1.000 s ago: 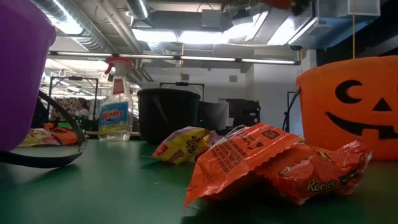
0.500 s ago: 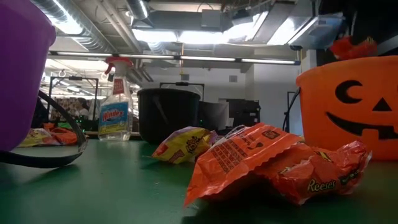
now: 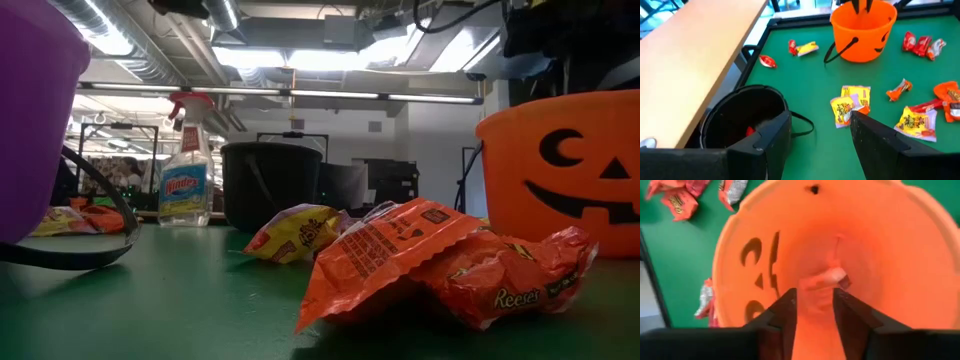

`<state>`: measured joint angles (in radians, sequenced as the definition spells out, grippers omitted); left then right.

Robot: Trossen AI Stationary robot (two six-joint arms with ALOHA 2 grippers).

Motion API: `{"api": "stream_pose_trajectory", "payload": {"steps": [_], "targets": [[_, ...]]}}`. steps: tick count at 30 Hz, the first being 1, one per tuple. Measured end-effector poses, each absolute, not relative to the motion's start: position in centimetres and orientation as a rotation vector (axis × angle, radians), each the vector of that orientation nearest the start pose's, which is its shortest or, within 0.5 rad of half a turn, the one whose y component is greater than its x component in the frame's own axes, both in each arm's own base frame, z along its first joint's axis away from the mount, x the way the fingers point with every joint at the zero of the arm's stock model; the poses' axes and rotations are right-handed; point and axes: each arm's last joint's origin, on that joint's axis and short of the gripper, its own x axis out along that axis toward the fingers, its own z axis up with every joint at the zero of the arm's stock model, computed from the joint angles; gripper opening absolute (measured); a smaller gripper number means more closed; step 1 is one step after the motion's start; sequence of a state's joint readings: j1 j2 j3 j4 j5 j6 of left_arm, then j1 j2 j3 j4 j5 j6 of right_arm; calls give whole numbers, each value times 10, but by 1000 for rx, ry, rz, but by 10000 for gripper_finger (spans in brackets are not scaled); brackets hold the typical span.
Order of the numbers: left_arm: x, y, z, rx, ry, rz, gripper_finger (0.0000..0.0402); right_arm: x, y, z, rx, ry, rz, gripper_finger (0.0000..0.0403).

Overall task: Sort candy
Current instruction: Put the orange candy into the orange bucket

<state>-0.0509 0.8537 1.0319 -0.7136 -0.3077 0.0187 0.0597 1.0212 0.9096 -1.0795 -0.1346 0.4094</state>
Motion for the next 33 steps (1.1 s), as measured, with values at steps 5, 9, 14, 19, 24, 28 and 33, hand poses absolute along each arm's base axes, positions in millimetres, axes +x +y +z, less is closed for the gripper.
{"api": "stream_pose_trajectory", "payload": {"steps": [5, 9, 14, 19, 24, 28, 33], "targets": [[155, 1, 358, 141, 497, 253, 194, 174, 13, 273, 320, 1147, -54, 173], [154, 3, 358, 175, 496, 324, 194, 178, 13, 276, 286, 1101, -23, 183], [155, 8, 362, 230, 470, 386, 194, 185, 14, 284, 277, 1008, 0, 184], [157, 11, 363, 231, 457, 381, 194, 193, 14, 291, 258, 904, 28, 184], [157, 10, 363, 198, 454, 363, 194, 204, 14, 301, 198, 748, 52, 184], [157, 10, 362, 185, 455, 361, 194, 212, 14, 311, 162, 605, 76, 184], [156, 10, 359, 176, 487, 339, 194, 218, 14, 321, 84, 479, 70, 184]]}}
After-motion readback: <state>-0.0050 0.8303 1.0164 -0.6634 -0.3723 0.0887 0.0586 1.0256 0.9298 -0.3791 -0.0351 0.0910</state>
